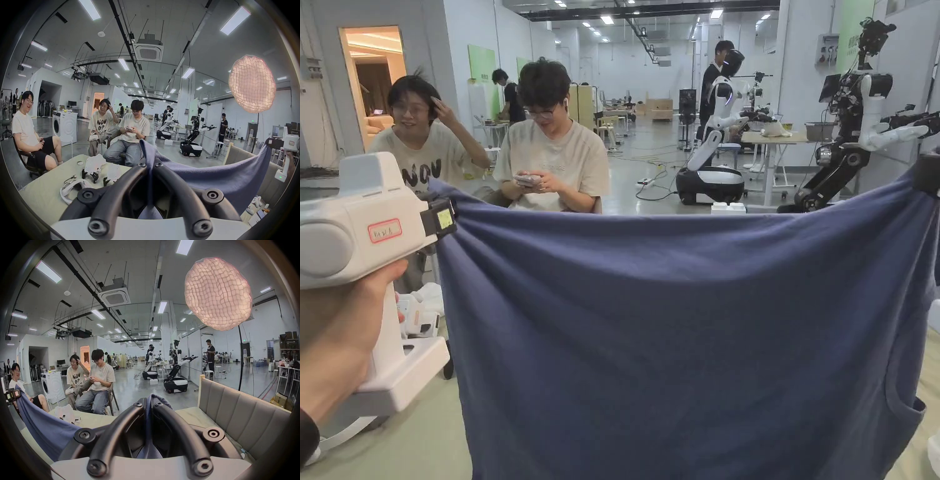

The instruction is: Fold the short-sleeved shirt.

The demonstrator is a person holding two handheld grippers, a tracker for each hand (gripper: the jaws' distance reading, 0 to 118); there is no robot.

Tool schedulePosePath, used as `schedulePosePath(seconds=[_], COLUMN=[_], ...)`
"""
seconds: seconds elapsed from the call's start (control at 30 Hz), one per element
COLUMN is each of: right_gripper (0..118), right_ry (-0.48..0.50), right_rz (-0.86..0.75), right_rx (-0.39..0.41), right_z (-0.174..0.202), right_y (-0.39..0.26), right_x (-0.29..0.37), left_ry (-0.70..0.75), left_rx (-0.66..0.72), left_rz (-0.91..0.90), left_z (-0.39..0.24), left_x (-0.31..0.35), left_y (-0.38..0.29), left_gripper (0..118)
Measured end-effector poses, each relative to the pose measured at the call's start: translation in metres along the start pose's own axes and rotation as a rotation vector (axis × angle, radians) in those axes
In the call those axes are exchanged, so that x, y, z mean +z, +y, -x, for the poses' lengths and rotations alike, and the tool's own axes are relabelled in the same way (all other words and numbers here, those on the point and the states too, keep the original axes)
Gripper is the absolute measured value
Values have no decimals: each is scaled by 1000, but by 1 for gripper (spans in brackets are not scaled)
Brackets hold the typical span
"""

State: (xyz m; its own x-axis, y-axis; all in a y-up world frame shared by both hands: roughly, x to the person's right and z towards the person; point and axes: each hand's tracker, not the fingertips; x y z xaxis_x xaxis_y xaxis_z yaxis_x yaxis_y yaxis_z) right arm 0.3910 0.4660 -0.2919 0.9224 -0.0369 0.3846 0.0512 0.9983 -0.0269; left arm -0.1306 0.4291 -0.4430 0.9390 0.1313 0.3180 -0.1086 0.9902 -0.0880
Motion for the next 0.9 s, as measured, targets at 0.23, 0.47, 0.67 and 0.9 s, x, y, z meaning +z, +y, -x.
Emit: schedulePosePath(seconds=[0.23, 0.47, 0.67, 0.9], right_gripper=[2, 2, 2, 2], right_ry=[-38, -70, -81, -62], right_rz=[-69, -62, 13, 177], right_rx=[-5, -7, 31, 28], right_z=[7, 15, 16, 4], right_y=[35, 40, 0, -95], right_x=[-47, -72, -88, -76], left_ry=[29, 46, 26, 26], left_rx=[4, -6, 1, 34], left_rz=[-14, 12, 93, 253], left_z=[-2, -8, -11, -2], left_x=[-54, -90, -106, -85], left_y=[19, 10, -31, -126], left_gripper=[0, 0, 0, 0])
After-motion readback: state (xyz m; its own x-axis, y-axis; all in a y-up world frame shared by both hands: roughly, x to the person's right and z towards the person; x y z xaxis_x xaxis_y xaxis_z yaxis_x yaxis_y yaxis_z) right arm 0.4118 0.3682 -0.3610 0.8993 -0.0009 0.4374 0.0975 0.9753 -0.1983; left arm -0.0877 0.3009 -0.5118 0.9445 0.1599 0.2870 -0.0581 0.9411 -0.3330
